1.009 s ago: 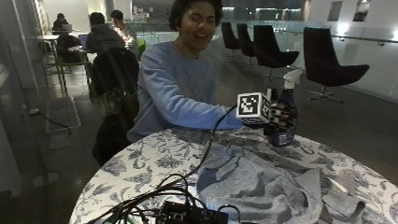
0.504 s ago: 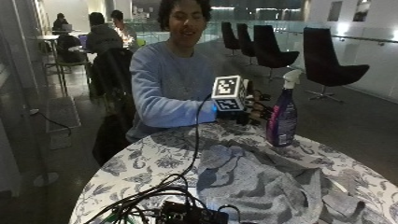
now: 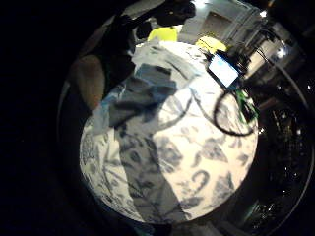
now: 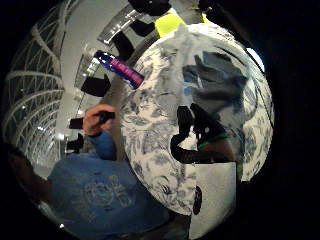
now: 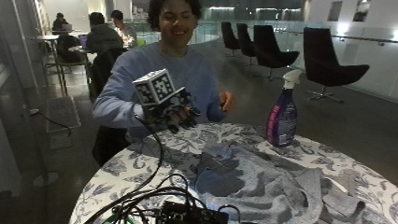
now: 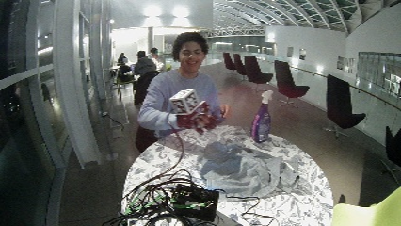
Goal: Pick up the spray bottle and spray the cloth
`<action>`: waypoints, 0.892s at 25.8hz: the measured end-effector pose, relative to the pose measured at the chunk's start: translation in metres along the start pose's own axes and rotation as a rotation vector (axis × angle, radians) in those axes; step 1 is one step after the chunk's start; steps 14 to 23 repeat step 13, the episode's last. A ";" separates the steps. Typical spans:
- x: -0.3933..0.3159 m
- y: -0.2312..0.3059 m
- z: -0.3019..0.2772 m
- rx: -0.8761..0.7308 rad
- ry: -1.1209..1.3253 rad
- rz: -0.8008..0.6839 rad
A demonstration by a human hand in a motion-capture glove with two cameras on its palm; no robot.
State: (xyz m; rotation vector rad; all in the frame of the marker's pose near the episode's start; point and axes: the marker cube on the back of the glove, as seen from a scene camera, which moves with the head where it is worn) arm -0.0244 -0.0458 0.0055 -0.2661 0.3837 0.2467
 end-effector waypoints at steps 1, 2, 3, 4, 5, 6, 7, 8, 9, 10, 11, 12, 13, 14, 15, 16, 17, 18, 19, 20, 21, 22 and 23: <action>0.013 0.011 -0.005 0.015 0.009 0.034; 0.025 0.021 -0.011 0.029 0.017 0.064; 0.037 0.031 -0.016 0.039 0.027 0.092; 0.049 0.039 -0.022 0.046 0.040 0.116; 0.060 0.047 -0.027 0.049 0.055 0.136; 0.070 0.053 -0.032 0.052 0.070 0.151; 0.079 0.058 -0.037 0.054 0.084 0.163; 0.086 0.062 -0.040 0.055 0.094 0.172; 0.092 0.066 -0.043 0.057 0.101 0.176; 0.097 0.068 -0.044 0.059 0.105 0.175; 0.102 0.069 -0.045 0.062 0.108 0.168; 0.105 0.069 -0.046 0.065 0.110 0.161; 0.107 0.069 -0.046 0.067 0.111 0.155; 0.107 0.069 -0.046 0.067 0.111 0.155; 0.107 0.069 -0.046 0.067 0.111 0.155; 0.107 0.069 -0.046 0.067 0.111 0.155; 0.107 0.069 -0.046 0.067 0.111 0.155; 0.107 0.069 -0.046 0.067 0.111 0.155; 0.107 0.069 -0.046 0.067 0.111 0.155; 0.107 0.069 -0.046 0.067 0.111 0.155; 0.107 0.069 -0.046 0.067 0.111 0.155; 0.107 0.069 -0.046 0.067 0.111 0.155; 0.107 0.069 -0.046 0.067 0.111 0.155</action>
